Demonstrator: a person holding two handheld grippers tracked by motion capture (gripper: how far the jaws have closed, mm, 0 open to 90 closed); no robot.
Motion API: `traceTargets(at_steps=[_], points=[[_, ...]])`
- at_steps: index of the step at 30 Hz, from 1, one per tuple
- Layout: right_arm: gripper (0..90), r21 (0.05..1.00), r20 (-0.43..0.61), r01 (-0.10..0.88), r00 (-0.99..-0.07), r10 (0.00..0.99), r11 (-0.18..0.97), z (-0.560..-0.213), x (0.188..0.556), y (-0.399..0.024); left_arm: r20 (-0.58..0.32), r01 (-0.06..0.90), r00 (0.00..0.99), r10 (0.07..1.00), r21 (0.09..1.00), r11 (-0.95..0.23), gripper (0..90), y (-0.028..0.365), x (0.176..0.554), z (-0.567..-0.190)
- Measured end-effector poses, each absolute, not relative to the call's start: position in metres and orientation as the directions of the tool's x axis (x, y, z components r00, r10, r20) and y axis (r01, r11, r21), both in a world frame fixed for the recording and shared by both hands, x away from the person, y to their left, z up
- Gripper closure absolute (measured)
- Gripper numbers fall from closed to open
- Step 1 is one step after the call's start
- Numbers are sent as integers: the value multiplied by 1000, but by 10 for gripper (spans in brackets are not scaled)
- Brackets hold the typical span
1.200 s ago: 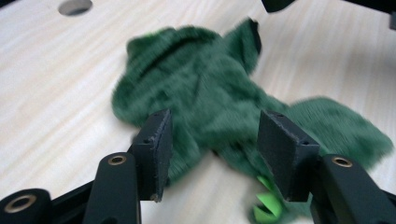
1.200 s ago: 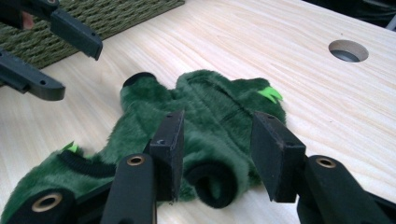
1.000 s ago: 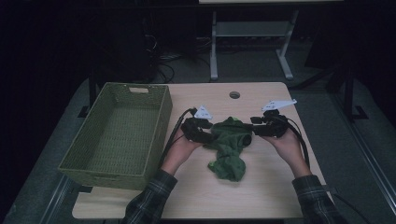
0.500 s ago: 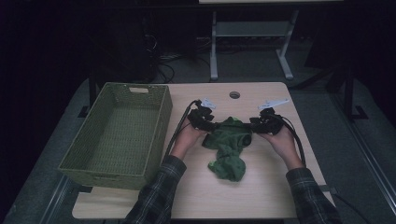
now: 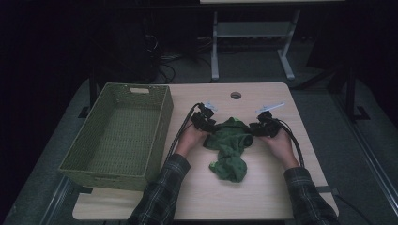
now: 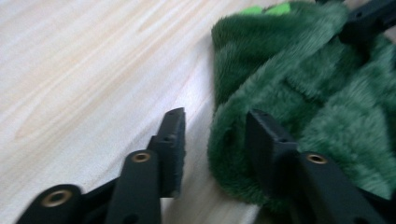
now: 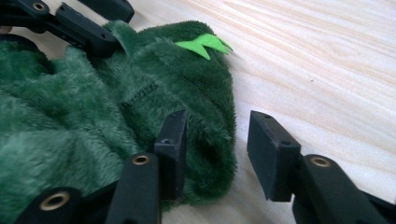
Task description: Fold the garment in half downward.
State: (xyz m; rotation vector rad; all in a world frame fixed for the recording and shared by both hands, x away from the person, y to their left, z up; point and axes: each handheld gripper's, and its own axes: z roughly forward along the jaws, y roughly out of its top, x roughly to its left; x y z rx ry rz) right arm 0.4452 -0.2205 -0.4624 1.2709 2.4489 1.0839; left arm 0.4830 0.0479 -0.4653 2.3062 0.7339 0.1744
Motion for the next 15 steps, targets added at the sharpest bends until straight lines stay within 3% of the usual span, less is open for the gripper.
traceTargets(at_steps=[3,8,15], points=[[641,669,150,635,-626,766,387,-465,446,-219,-79,456,832,550,661,-595,669,48,483,-465],[842,660,139,636,-627,766,400,-469,446,-217,-58,441,840,539,651,-618,850,45,481,-464],[879,660,131,640,-615,778,395,-464,448,-215,-63,451,830,554,660,-600,877,48,481,-456]])
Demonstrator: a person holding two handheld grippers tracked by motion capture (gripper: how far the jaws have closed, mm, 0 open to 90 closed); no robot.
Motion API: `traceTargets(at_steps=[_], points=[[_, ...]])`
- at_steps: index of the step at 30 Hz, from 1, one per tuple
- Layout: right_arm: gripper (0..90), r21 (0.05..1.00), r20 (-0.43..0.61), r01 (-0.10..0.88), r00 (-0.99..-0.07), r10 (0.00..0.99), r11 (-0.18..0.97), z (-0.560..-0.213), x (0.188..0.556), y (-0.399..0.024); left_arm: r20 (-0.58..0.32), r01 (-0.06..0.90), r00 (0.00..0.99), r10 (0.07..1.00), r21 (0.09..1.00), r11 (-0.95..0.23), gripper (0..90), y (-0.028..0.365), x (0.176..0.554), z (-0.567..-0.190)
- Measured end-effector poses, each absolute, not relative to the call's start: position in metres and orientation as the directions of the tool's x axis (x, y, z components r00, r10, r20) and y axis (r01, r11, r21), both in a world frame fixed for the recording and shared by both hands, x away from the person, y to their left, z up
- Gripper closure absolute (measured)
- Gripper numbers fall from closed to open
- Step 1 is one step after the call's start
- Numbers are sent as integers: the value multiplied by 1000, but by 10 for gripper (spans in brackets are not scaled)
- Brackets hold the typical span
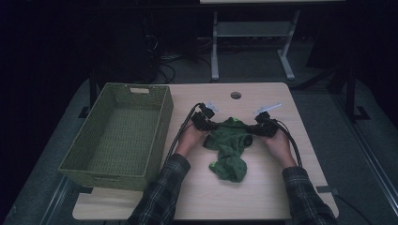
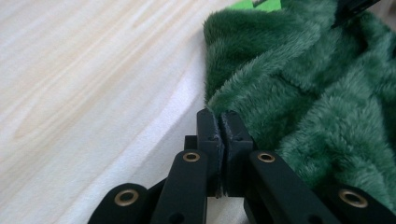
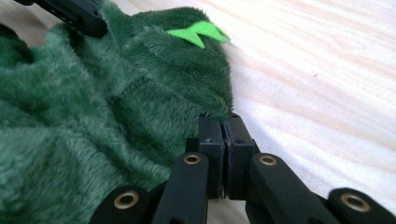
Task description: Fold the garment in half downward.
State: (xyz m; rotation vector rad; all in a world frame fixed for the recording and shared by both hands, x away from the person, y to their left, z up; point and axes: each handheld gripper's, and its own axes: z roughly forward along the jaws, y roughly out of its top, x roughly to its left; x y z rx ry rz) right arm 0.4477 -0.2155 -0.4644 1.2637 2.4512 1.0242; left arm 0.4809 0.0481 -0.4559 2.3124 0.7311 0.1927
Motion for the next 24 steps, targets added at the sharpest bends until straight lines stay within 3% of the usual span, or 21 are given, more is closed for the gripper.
traceTargets(at_steps=[5,24], points=[[880,680,157,641,-601,783,356,-448,453,-218,-83,460,811,579,700,-545,877,51,483,-438],[883,758,92,557,-606,790,339,-378,466,-226,-47,372,814,579,808,-457,875,48,480,-372]])
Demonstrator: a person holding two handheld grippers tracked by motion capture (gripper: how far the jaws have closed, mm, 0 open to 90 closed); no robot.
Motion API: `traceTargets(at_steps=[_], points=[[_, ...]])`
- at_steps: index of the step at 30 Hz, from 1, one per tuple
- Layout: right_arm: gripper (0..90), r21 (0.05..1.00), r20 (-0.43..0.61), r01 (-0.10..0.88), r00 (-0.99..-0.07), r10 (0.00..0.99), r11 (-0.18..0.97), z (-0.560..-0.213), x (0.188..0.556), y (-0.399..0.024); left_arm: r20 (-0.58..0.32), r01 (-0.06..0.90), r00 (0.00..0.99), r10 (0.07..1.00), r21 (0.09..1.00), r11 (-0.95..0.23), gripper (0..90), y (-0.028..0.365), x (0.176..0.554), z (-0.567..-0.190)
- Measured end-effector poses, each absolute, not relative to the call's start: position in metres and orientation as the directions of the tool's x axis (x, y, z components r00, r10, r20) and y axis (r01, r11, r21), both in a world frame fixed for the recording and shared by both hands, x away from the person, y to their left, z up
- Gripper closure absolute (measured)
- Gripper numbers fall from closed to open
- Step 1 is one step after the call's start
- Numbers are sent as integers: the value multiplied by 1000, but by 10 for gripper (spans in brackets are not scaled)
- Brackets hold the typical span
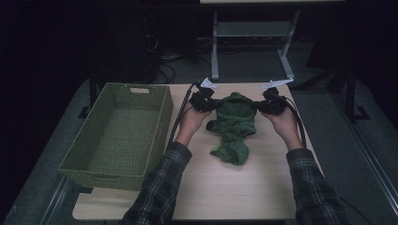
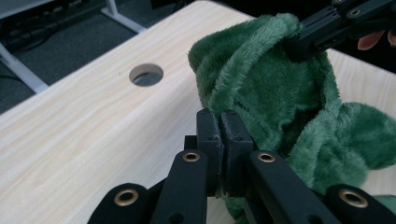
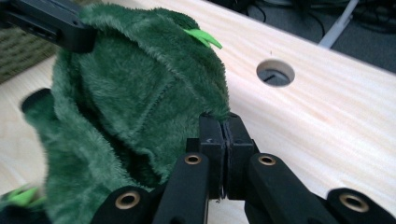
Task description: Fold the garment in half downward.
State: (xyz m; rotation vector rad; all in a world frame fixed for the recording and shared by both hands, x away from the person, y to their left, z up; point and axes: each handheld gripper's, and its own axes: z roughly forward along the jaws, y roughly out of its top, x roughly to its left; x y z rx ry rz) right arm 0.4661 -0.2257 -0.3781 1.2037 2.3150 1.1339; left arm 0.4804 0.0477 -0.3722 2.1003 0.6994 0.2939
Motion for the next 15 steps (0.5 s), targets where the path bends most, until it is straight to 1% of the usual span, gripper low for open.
traceTargets(at_steps=[4,15], points=[[882,782,80,521,-628,774,342,-373,453,-227,-61,364,820,568,822,-437,875,51,470,-369],[875,807,63,467,-675,735,360,-378,420,-225,-61,323,848,527,847,-422,869,62,434,-374]])
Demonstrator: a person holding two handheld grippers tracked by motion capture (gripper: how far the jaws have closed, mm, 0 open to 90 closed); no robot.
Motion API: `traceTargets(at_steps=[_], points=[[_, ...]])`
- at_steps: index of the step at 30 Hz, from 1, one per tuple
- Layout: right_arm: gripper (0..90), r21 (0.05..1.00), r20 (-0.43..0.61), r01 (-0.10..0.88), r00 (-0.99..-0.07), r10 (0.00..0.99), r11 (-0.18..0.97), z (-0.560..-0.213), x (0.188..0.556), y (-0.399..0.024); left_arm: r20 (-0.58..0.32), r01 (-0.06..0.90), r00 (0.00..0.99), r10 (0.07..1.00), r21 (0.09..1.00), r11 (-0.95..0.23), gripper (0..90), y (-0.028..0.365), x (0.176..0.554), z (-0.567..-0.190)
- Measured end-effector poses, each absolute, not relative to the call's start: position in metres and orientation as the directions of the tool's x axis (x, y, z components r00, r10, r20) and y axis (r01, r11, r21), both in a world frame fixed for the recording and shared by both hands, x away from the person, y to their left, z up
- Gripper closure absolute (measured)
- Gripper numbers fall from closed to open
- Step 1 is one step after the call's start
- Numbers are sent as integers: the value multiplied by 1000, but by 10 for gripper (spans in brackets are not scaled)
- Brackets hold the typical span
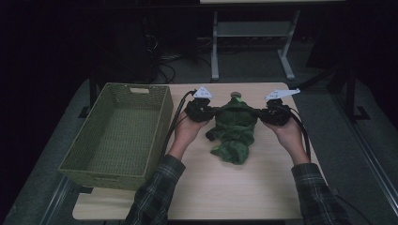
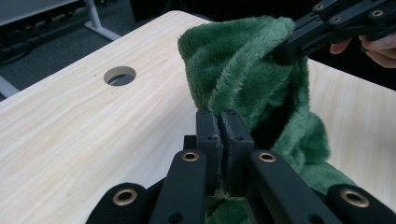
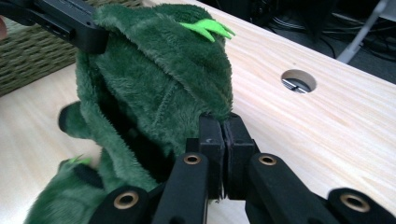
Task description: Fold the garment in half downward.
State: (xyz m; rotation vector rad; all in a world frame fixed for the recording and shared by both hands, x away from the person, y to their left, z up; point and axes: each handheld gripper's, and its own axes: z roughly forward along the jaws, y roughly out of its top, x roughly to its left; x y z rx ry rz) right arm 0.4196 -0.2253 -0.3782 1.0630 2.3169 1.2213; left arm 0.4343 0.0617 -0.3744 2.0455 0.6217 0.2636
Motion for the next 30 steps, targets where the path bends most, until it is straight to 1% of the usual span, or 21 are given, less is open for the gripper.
traceTargets(at_steps=[8,11,13,15,20,23,25,30], points=[[875,814,48,436,-709,703,384,-382,395,-221,-72,311,860,505,859,-407,868,67,409,-385],[873,805,53,439,-723,689,399,-386,387,-221,-77,311,864,498,859,-406,867,68,401,-389],[873,815,52,428,-725,686,391,-389,380,-221,-80,310,866,493,861,-404,867,70,396,-391],[873,811,70,437,-733,676,390,-391,376,-221,-77,308,869,489,858,-412,867,71,390,-394],[872,825,62,412,-747,662,387,-396,359,-220,-56,286,881,471,855,-433,867,73,378,-401],[871,811,71,424,-755,652,403,-402,350,-219,-54,285,885,462,848,-448,867,74,372,-407],[871,816,63,414,-756,651,402,-406,345,-219,-46,280,890,453,839,-466,867,74,368,-411],[871,798,87,439,-763,641,413,-420,337,-220,-47,286,897,439,820,-496,867,75,361,-423]])
